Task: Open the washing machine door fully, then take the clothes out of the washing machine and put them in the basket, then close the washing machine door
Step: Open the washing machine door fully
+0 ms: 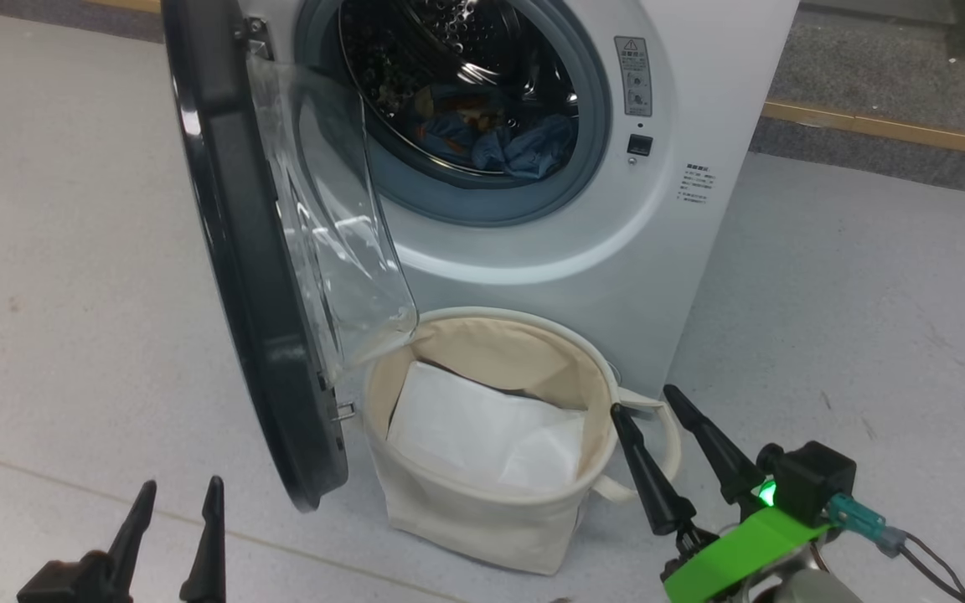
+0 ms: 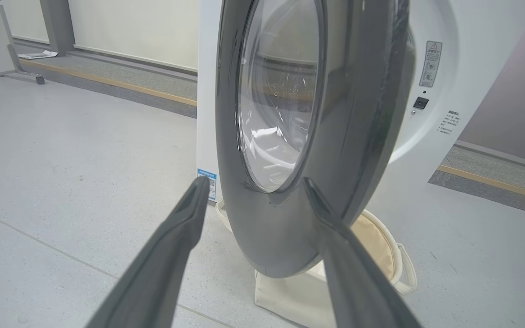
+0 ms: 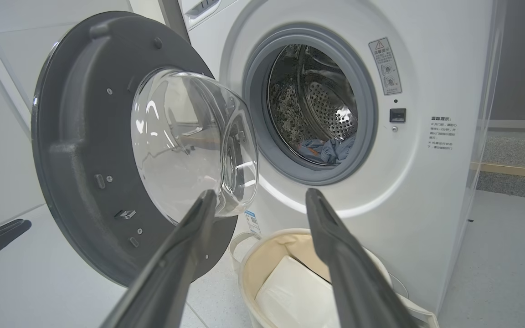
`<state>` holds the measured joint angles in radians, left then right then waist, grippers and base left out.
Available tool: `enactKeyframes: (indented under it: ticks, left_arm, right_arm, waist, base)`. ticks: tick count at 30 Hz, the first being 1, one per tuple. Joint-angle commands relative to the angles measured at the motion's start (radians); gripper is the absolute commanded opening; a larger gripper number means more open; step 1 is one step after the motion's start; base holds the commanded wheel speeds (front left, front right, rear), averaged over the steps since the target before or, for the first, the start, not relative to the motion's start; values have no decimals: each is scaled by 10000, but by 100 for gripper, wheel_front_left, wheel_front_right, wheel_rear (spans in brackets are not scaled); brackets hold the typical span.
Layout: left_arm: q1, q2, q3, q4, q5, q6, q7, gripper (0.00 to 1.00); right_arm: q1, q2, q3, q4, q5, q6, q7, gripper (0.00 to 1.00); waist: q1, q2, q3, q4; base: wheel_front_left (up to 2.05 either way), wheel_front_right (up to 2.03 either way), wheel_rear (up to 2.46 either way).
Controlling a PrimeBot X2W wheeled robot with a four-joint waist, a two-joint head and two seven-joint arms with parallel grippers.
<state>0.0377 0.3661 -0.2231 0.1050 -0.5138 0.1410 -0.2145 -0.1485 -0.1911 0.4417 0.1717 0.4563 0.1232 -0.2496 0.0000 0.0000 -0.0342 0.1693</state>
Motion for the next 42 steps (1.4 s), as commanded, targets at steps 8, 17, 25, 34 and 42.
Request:
enactKeyframes:
  ticks: [8, 17, 25, 34, 42]
  left_arm:
    - [-522, 267, 403, -197, -54, 167, -194, 100]
    - [-680, 65, 612, -784, -320, 126, -304, 0]
    - [-1176, -311, 209, -2934, -122, 30, -300, 0]
    - [-1727, -884, -1216, -3183, 140, 37, 792, 0]
    - [-2200, -1407, -1163, -1276, -262, 164, 811, 0]
  right_arm:
    - [-183, 148, 53, -431, -58, 75, -121, 100]
    - [-135, 176, -12, -478, -37, 75, -122, 100]
    - [-168, 261, -54, -525, -27, 75, -122, 100]
    - [-328, 379, -34, -464, -23, 75, -122, 100]
    - [-398, 430, -111, -353, -42, 75, -122, 100]
  waist:
    - [0, 0, -21, 59]
    - [0, 0, -32, 128]
    - [0, 0, -23, 123]
    - [0, 0, 95, -271]
    - [0, 0, 193, -710]
  base:
    - [0, 0, 0]
    - [0, 0, 0]
    - [0, 0, 0]
    - [0, 0, 0]
    - [0, 0, 0]
